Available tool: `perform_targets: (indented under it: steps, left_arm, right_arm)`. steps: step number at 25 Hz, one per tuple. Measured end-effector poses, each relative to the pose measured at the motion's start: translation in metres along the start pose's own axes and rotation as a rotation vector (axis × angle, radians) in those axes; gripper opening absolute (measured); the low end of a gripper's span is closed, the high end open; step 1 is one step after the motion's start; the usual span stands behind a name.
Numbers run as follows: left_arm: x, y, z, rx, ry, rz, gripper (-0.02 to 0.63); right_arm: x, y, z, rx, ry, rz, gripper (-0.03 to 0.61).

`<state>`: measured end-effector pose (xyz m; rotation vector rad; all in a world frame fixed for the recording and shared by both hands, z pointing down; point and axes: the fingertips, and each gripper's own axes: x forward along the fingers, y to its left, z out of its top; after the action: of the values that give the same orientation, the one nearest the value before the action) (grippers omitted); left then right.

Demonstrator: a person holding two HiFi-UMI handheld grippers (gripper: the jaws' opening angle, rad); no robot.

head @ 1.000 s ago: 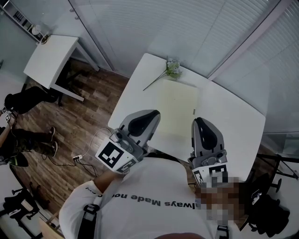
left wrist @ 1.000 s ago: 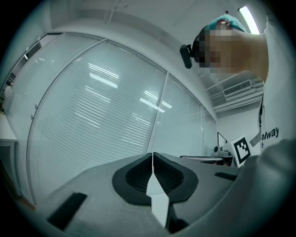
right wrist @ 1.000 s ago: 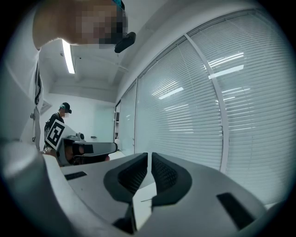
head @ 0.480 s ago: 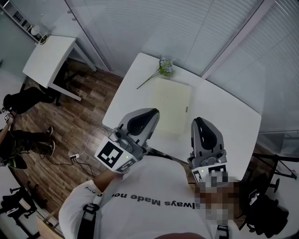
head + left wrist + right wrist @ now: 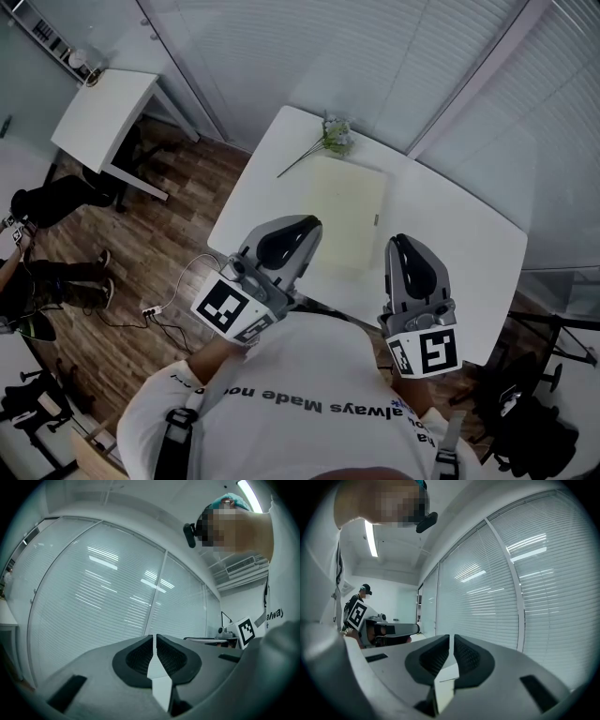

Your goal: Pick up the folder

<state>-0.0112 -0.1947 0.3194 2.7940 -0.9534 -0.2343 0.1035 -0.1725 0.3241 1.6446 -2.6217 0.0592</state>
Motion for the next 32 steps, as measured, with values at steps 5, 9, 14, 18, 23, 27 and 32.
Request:
perform_targets:
  steps: [5, 9, 14, 18, 23, 27, 32]
  left_arm:
    - [0.004, 0.000, -0.008, -0.002, 0.022, 0.002, 0.017]
    - [0.007, 0.013, -0.021, -0.037, 0.047, 0.009, 0.041]
    - [0.011, 0.011, -0.036, -0.054, 0.078, 0.015, 0.082]
    - [0.009, 0.022, -0.050, -0.062, 0.106, 0.030, 0.099]
    - [0.008, 0.028, -0.066, -0.081, 0.139, 0.037, 0.126]
    - [0.007, 0.039, -0.079, -0.106, 0.168, 0.048, 0.160]
    - [0.007, 0.048, -0.102, -0.120, 0.218, 0.060, 0.187]
  right_arm:
    - [-0.002, -0.006, -0.007, 0.005, 0.015, 0.005, 0.032]
    - [0.007, -0.006, -0.020, 0.010, 0.034, 0.007, 0.035]
    - [0.005, -0.010, -0.038, 0.012, 0.065, 0.010, 0.077]
    - [0.012, -0.008, -0.052, 0.014, 0.095, 0.009, 0.091]
    - [0.015, -0.009, -0.069, 0.035, 0.127, 0.014, 0.127]
    - [0.024, -0.006, -0.083, 0.046, 0.157, 0.025, 0.153]
    - [0.029, -0.008, -0.104, 0.057, 0.202, 0.028, 0.186]
